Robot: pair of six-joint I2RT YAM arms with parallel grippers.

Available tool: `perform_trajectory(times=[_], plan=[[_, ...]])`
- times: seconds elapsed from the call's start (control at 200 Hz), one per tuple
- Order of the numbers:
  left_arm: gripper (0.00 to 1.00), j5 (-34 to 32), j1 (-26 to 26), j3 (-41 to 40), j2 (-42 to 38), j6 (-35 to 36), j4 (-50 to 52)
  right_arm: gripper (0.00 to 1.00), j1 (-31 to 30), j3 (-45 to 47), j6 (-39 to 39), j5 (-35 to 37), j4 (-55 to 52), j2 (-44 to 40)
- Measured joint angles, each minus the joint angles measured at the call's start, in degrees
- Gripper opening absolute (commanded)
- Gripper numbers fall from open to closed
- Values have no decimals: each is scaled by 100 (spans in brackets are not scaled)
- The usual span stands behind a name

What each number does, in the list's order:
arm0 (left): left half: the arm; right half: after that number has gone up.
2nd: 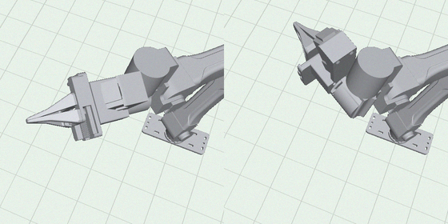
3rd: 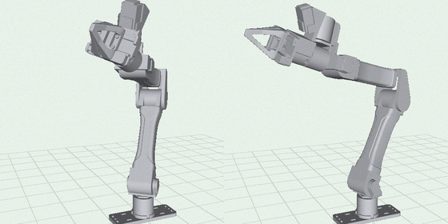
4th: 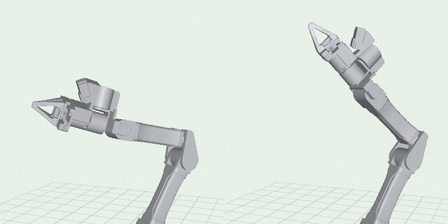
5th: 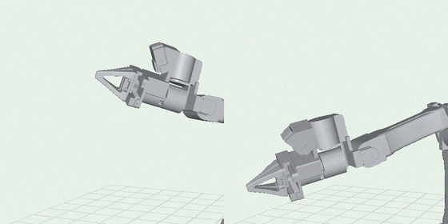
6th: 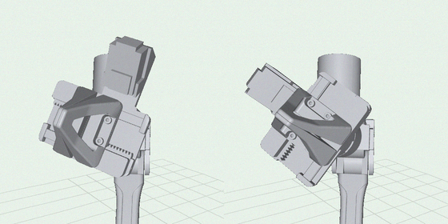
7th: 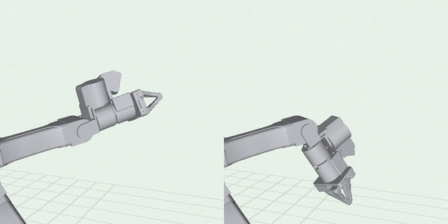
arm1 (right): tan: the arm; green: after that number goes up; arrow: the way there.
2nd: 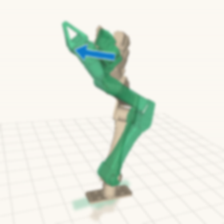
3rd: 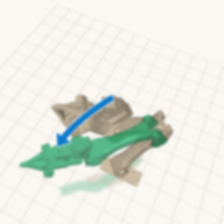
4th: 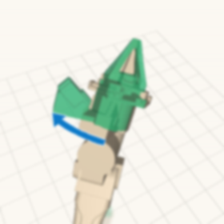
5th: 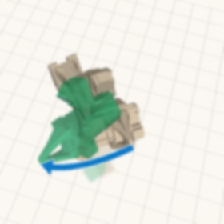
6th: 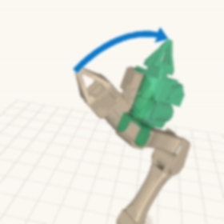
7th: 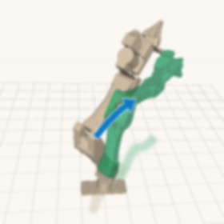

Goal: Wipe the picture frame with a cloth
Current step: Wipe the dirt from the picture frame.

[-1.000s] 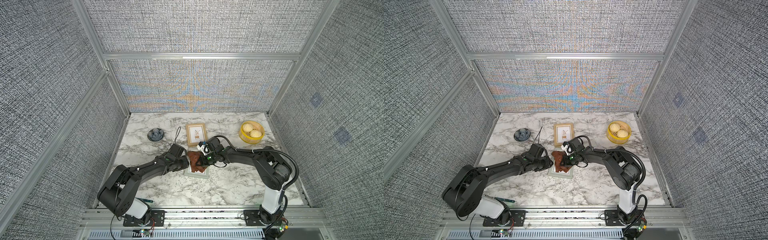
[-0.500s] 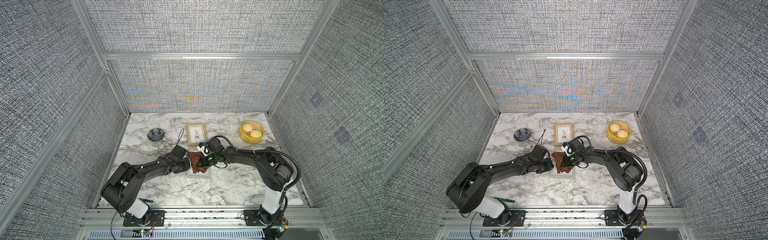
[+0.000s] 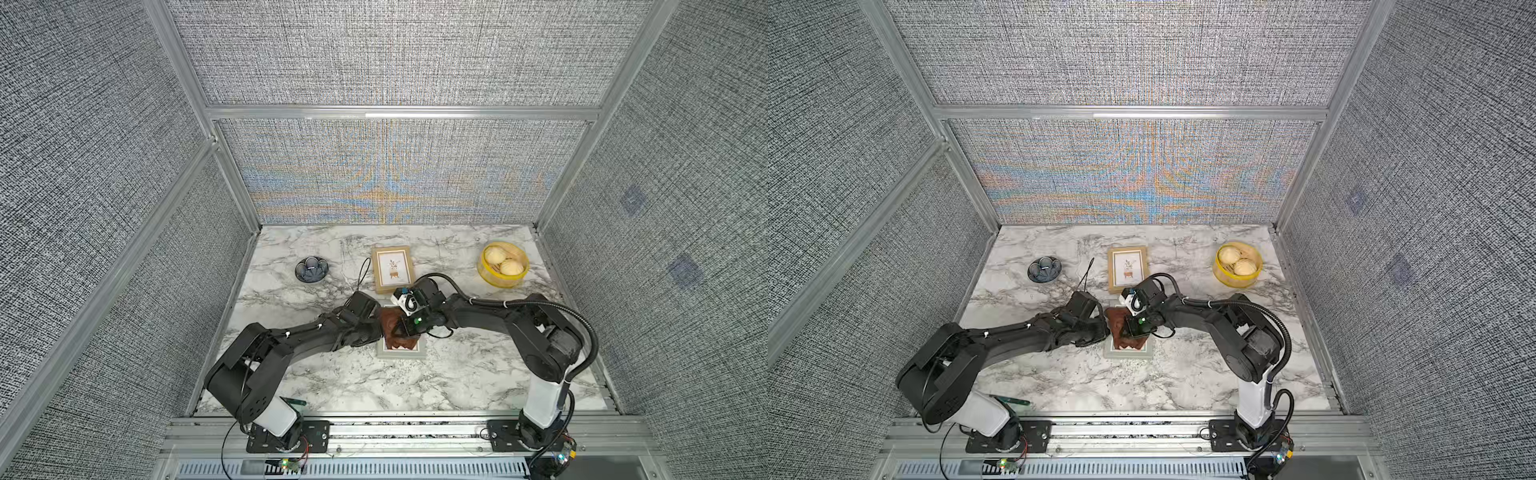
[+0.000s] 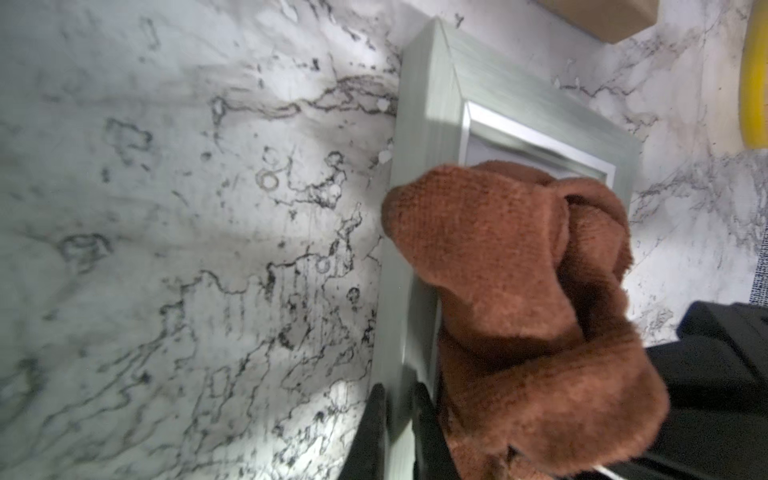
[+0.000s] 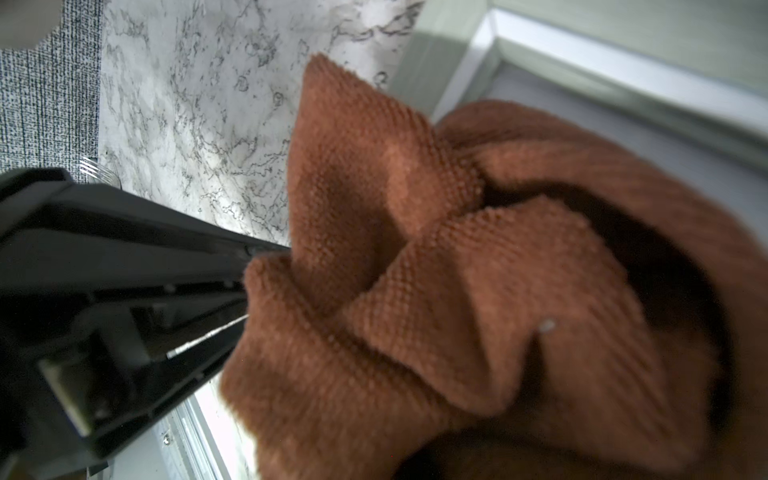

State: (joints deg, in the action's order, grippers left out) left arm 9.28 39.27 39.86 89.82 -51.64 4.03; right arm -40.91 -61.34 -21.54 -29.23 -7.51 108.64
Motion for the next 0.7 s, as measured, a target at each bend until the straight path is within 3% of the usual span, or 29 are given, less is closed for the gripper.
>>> perform_trajectory(times=[0.22, 0.455, 0.701], plan=[[10, 31, 2, -116, 24, 20, -144, 0, 168, -378, -323, 190, -223, 192], [9, 42, 9, -173, -4, 109, -302, 0, 433, -940, -396, 927, -299, 439], [8, 46, 9, -81, 63, 118, -197, 0, -81, -107, -7, 1104, 157, -37]])
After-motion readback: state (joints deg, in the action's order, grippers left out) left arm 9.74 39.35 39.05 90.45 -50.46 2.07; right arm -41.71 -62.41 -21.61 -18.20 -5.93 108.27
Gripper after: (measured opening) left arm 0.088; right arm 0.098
